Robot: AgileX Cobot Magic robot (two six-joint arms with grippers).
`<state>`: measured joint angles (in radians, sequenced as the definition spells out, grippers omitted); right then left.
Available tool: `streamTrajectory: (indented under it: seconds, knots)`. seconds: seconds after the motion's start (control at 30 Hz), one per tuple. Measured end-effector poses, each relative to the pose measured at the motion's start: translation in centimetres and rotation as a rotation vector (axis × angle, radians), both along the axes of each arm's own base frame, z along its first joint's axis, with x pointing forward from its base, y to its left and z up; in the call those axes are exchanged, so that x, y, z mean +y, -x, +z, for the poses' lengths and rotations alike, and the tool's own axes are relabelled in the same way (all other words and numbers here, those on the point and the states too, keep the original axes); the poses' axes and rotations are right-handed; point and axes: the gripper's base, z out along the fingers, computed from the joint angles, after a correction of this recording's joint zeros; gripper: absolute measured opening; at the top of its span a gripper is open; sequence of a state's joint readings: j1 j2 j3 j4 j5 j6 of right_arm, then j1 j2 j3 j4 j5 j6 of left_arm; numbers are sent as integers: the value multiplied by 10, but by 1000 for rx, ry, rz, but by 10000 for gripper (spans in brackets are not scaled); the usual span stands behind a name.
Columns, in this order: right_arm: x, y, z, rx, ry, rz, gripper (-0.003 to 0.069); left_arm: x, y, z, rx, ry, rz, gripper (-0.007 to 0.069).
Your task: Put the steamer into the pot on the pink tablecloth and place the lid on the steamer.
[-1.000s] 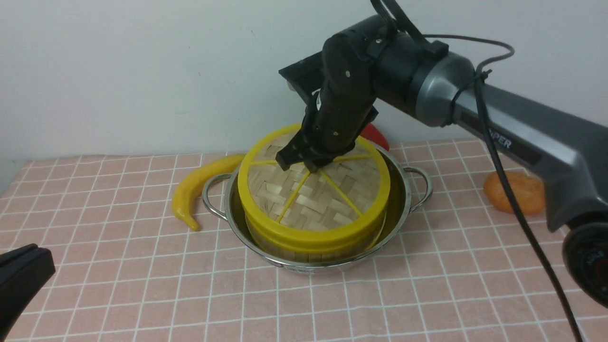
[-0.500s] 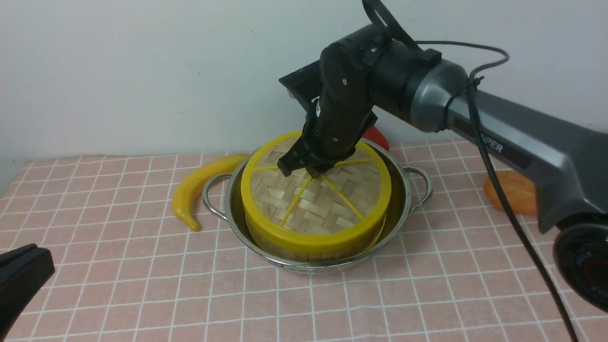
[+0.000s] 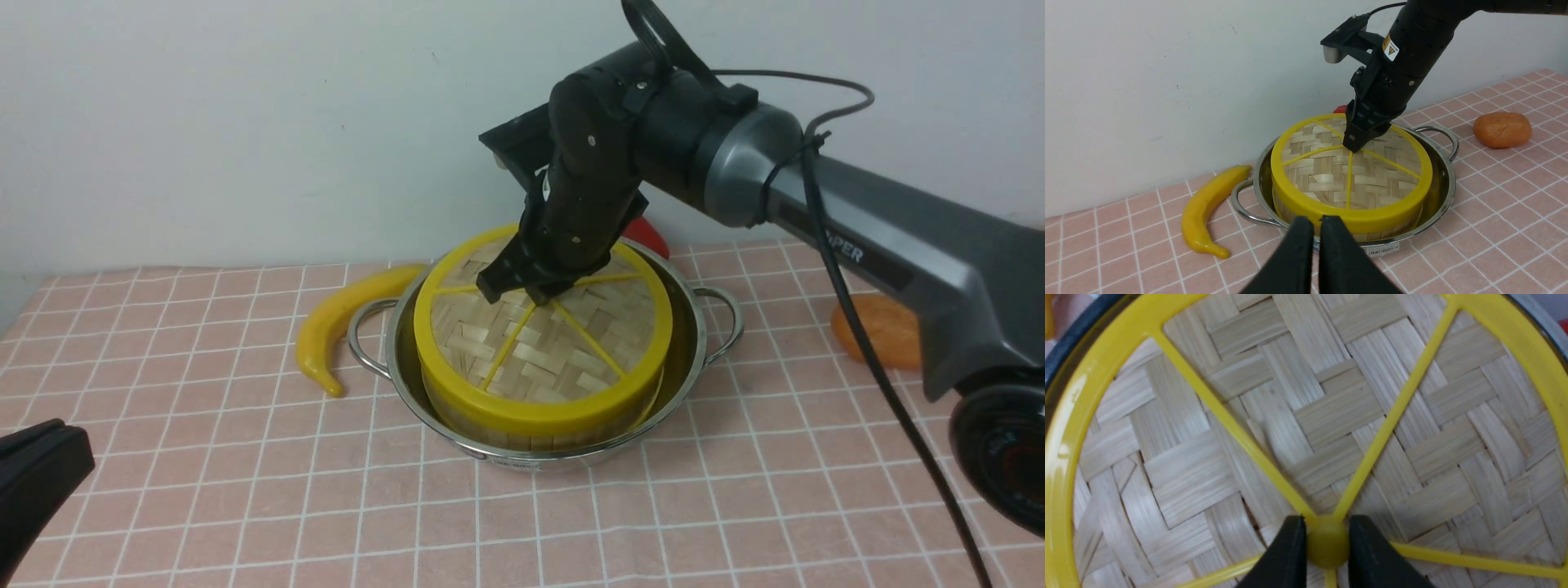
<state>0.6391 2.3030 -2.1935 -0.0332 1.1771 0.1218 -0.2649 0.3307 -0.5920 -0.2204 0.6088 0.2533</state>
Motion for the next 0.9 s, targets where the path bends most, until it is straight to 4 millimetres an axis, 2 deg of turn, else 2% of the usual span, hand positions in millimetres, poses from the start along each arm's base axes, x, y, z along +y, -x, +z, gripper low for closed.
streamTrajectory:
  seconds: [0.07, 0.1, 0.13, 0.17, 0.23, 0.3, 0.33, 0.37, 0.4, 0.43, 0.47, 0.5, 0.57, 0.6, 0.67, 0.7, 0.73, 0.8, 0.83, 0.9]
  knots:
    - [0, 0, 2, -3, -7, 0, 190, 0, 0, 0, 0, 0, 0, 22]
    - [0, 1, 7, -9, -16, 0, 230, 0, 0, 0, 0, 0, 0, 22]
    - [-2, 4, 21, -31, -36, 0, 299, 0, 0, 0, 0, 0, 0, 22]
    - [-3, 5, 25, -37, -41, 0, 305, 0, 0, 0, 0, 0, 0, 22]
    - [-9, 14, 56, -82, -75, 0, 370, 0, 0, 0, 0, 0, 0, 22]
    - [-22, 31, 103, -142, -117, 0, 410, 0, 0, 0, 0, 0, 0, 22]
    - [-22, 32, 103, -140, -116, 0, 413, 0, 0, 0, 0, 0, 0, 22]
    - [-39, 51, 149, -227, -157, 7, 427, 0, 0, 0, 0, 0, 0, 22]
    - [-45, 58, 164, -260, -167, 9, 428, 0, 0, 0, 0, 0, 0, 22]
    - [-61, 77, 199, -345, -189, 7, 429, 0, 0, 0, 0, 0, 0, 22]
    - [-76, 91, 223, -412, -197, -2, 426, 0, 0, 0, 0, 0, 0, 23]
    - [-78, 94, 228, -425, -200, -4, 426, 0, 0, 0, 0, 0, 0, 24]
    - [-106, 125, 267, -536, -223, -24, 414, 0, 0, 0, 0, 0, 0, 31]
    - [-130, 151, 290, -608, -234, -47, 396, 0, 0, 0, -2, 1, 0, 33]
    - [-161, 189, 312, -673, -264, -77, 357, 0, 0, 0, -3, 1, 1, 33]
    - [-163, 192, 314, -677, -268, -80, 347, 0, 0, 0, -3, 1, 1, 33]
    - [-178, 212, 317, -689, -281, -90, 314, 0, 0, 0, -3, 1, 1, 33]
    - [-197, 237, 314, -687, -294, -99, 262, 0, 0, 0, -3, 1, 1, 33]
    - [-207, 252, 302, -658, -289, -102, 214, 0, 0, 0, -3, 1, 1, 33]
    - [-218, 268, 274, -617, -279, -106, 146, 0, 0, 0, -3, 0, 1, 33]
